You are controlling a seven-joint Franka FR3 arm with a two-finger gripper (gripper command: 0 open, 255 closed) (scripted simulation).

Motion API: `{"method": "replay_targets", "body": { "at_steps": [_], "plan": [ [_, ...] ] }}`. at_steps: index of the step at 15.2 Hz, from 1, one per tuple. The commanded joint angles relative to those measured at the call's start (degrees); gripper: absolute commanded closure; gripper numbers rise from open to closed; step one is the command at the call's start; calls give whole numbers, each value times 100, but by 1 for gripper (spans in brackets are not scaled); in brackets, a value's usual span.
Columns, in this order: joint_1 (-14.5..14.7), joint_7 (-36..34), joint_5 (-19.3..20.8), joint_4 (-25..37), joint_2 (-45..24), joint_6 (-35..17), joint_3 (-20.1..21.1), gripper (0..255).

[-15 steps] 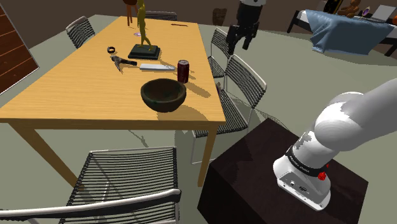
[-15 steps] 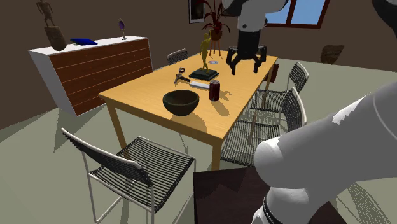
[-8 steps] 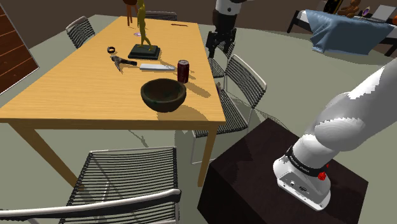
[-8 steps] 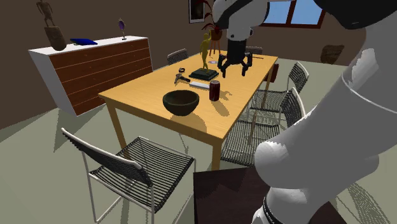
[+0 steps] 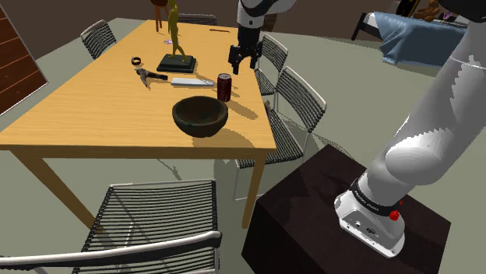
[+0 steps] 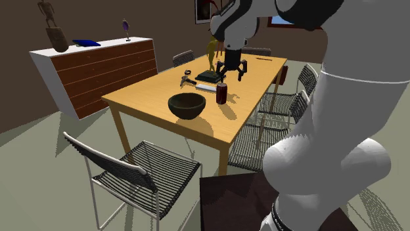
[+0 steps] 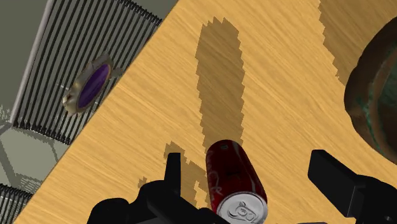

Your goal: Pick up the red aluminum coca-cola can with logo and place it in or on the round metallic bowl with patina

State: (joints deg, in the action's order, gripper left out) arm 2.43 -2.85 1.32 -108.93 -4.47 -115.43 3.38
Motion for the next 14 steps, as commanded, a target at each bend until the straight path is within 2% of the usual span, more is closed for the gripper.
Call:
{"method": "replay_targets", "body": {
  "at_steps": [1, 6, 14],
  "plan": [
    [18, 16, -4, 314, -392, -67, 16, 0],
    [81, 37, 11, 1486, -1531, -10, 54, 0],
    [85, 25, 29, 1191, -1736, -509, 46, 0]
  ]
}}
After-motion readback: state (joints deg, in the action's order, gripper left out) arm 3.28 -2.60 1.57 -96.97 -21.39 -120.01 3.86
